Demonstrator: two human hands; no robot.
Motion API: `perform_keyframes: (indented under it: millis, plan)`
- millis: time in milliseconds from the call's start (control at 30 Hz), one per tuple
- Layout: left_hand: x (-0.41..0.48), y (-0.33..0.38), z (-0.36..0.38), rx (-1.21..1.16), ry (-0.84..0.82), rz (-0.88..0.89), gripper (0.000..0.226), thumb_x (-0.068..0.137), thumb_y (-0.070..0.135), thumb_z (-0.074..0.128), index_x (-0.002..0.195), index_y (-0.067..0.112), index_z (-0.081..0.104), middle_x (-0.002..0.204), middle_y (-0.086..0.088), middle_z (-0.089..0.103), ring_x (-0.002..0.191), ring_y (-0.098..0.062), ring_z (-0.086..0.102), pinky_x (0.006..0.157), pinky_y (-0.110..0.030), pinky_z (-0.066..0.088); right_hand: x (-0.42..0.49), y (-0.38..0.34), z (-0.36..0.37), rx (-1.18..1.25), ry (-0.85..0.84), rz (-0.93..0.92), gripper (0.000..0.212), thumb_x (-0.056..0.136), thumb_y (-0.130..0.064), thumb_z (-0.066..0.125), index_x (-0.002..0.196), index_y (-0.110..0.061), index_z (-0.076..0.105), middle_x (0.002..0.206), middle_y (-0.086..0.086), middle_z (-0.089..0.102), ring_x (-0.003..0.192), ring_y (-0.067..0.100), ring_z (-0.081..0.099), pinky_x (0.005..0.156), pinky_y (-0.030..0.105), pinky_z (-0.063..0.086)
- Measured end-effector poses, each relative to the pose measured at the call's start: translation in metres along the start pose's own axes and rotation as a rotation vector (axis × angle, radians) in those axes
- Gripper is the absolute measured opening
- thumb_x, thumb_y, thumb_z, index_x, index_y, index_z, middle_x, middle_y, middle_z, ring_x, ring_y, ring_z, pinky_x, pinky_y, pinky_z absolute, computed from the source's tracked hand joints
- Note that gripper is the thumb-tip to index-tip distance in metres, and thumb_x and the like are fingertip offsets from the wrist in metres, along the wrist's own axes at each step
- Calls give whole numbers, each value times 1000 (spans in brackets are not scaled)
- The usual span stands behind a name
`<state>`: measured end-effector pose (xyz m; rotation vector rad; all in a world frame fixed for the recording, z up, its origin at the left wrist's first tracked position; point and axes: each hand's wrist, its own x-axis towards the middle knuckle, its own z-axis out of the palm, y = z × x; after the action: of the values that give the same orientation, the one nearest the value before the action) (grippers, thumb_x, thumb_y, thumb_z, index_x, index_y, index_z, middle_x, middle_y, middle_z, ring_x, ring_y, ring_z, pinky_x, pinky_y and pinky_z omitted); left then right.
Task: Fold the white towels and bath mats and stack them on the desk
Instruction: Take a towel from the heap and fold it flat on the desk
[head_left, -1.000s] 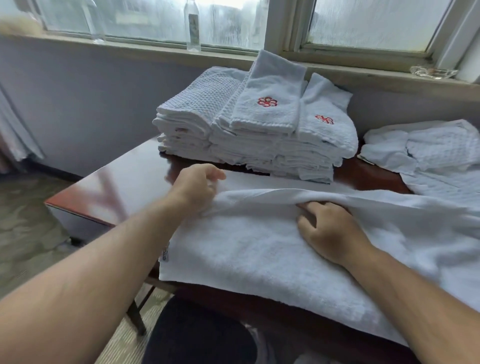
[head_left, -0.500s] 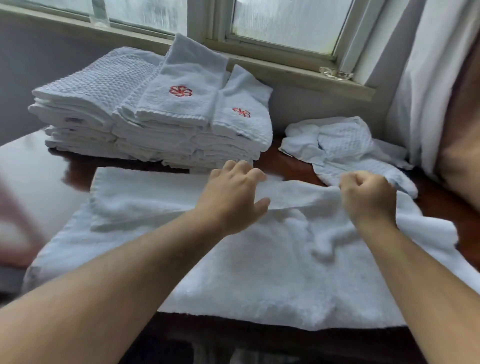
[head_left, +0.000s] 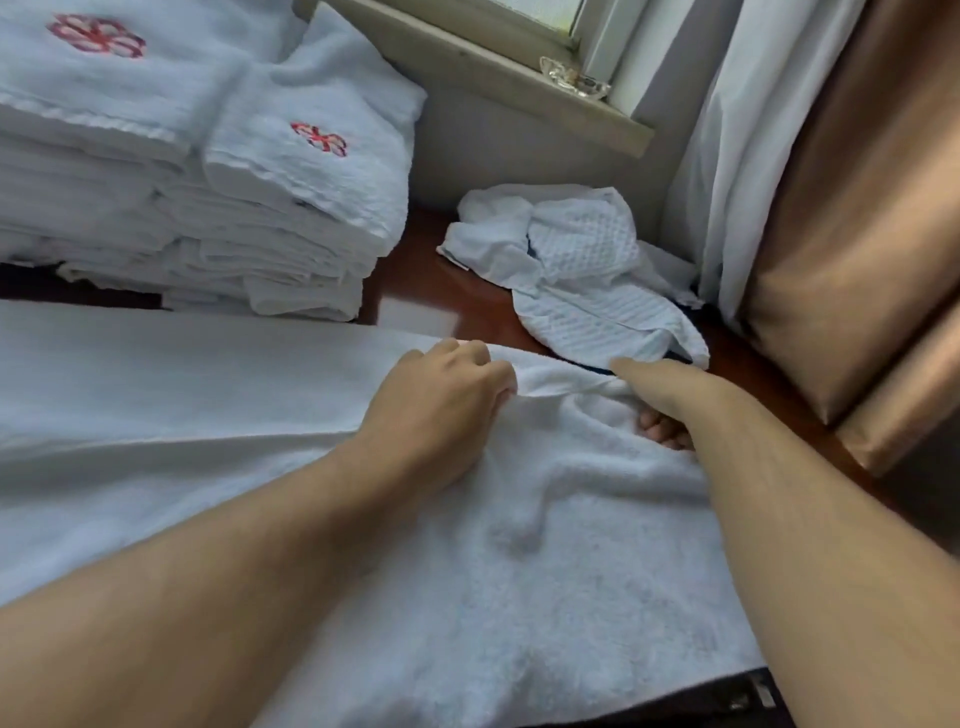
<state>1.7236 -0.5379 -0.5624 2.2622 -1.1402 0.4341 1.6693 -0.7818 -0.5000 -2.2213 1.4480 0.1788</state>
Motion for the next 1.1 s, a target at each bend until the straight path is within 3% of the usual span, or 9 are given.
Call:
perform_keyframes:
  millis: [133, 200, 300, 400, 500, 600, 767, 900, 1100]
  plan:
    - [-1, -3, 0, -43, 32, 4, 19, 104, 33, 46, 110, 30, 64, 99, 3, 59, 94, -26, 55, 68, -35, 39, 1, -6, -4, 119, -108, 86, 45, 95, -43, 57, 66, -8, 54, 42, 6, 56, 24, 16, 46, 34, 17, 40]
    - [1, -2, -3, -61, 47, 16, 17, 105, 34, 46, 111, 30, 62, 97, 2, 57, 89, -26, 54, 63, -34, 34, 1, -13, -10, 275, -82, 25, 19, 87, -22, 54, 83, -5, 62, 57, 9, 66, 41, 20, 62, 45, 25, 51]
    - [1, 0, -4, -85, 15, 73, 14, 105, 36, 45, 110, 31, 57, 98, 5, 53, 83, -24, 54, 57, -33, 35, 5, -15, -17, 887, 186, -227, 53, 76, -3, 44, 125, -10, 62, 97, 2, 68, 86, 25, 70, 65, 35, 59]
    - [-1, 0, -3, -78, -70, 90, 20, 100, 47, 51, 117, 37, 57, 108, 10, 56, 91, -22, 60, 61, -31, 35, 0, 4, -4, 1299, 264, -163, 33, 76, -12, 62, 108, -14, 65, 106, 10, 73, 88, 29, 73, 64, 38, 61]
    - [-2, 0, -4, -51, -134, 105, 32, 94, 50, 62, 124, 39, 56, 115, 13, 59, 99, -20, 62, 64, -30, 36, 0, 24, 15, 1246, 160, -62, 39, 80, -22, 74, 117, -14, 65, 103, 14, 72, 87, 33, 73, 68, 47, 62]
    - [-6, 0, -7, -14, -58, 148, 24, 94, 37, 64, 118, 35, 64, 104, 9, 60, 96, -22, 61, 64, -31, 38, 3, 30, 14, 1165, 209, -48, 51, 89, -10, 59, 139, -15, 54, 115, 11, 68, 96, 32, 70, 74, 46, 63]
    - [-8, 8, -14, -83, 119, 322, 15, 94, 17, 65, 104, 24, 73, 83, 0, 58, 68, -27, 58, 49, -32, 41, 2, 54, 13, 1254, 651, 8, 42, 99, -24, 41, 128, 0, 62, 123, 15, 68, 84, 21, 66, 60, 21, 50]
    - [-11, 7, -11, -94, -29, 349, 28, 97, 39, 57, 124, 37, 64, 106, 10, 70, 93, -24, 68, 66, -35, 52, 1, 76, 20, 1004, 694, 0, 44, 95, -18, 52, 137, -5, 53, 132, 13, 62, 106, 26, 63, 80, 28, 45]
    - [-15, 10, -10, -105, -99, 484, 20, 96, 43, 58, 112, 40, 69, 95, 12, 70, 82, -21, 67, 61, -29, 47, -11, 84, 28, 548, 869, -96, 75, 86, 0, 58, 154, -19, 31, 149, 14, 38, 127, 31, 48, 92, 35, 40]
